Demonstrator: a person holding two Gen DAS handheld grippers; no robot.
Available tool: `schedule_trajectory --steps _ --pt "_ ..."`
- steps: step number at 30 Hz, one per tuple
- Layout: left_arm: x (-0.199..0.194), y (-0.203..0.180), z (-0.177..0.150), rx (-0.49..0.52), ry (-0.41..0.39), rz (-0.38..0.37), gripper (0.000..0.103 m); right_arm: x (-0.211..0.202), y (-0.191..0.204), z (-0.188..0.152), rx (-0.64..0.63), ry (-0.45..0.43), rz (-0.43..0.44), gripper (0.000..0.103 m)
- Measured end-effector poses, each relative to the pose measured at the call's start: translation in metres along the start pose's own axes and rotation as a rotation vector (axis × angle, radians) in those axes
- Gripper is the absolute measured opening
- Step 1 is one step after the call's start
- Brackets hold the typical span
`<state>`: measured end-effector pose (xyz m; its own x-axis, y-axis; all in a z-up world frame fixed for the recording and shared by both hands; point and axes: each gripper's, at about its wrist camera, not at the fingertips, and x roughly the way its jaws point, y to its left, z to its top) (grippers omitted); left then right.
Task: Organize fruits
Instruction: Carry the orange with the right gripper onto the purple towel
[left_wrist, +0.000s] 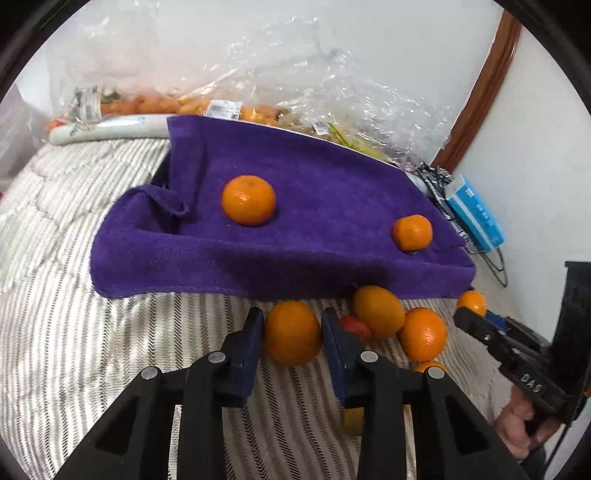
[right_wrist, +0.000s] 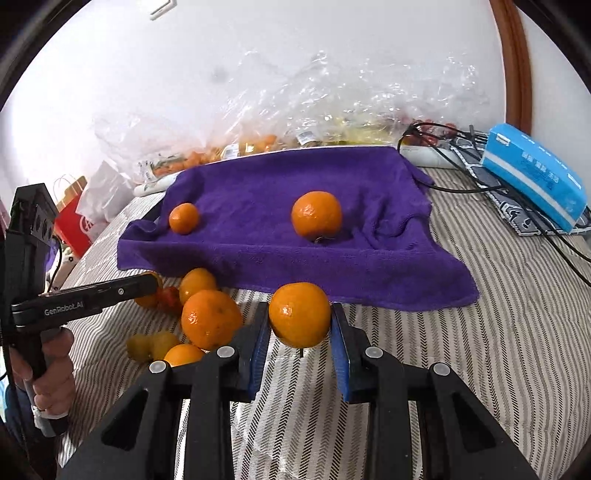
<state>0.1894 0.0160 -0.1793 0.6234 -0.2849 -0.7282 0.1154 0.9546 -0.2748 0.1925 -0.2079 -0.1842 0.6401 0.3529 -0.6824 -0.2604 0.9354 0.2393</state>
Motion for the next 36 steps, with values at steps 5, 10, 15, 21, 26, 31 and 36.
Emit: schedule_trajectory --steps 5,10,15,21,26,31,36 --pt "0.007 -0.010 -0.002 0.066 0.008 0.072 0.030 0.001 -0.001 0.000 0.005 0.007 -0.002 0.031" --pt "0.004 -0.006 -0.003 0.050 0.000 0.032 0.030 -0.003 0.001 -0.001 -0.006 -0.012 0.005 0.031" --pt "-0.003 -0.008 -0.005 0.048 -0.044 0.030 0.030 -0.005 0.002 -0.002 -0.011 -0.025 0.015 0.031" --pt "-0.012 -0.016 -0.005 0.082 -0.095 0.030 0.030 -0.009 0.008 -0.003 -0.034 -0.050 0.024 0.031" --pt "-0.017 -0.020 -0.006 0.093 -0.129 0.036 0.030 -0.013 0.011 -0.003 -0.043 -0.073 0.030 0.031" --pt "-0.023 -0.021 -0.007 0.104 -0.166 0.039 0.030 -0.019 0.012 -0.004 -0.047 -0.103 0.034 0.031" --pt "-0.024 -0.024 -0.008 0.112 -0.176 0.042 0.030 -0.021 0.012 -0.005 -0.040 -0.111 0.045 0.031"
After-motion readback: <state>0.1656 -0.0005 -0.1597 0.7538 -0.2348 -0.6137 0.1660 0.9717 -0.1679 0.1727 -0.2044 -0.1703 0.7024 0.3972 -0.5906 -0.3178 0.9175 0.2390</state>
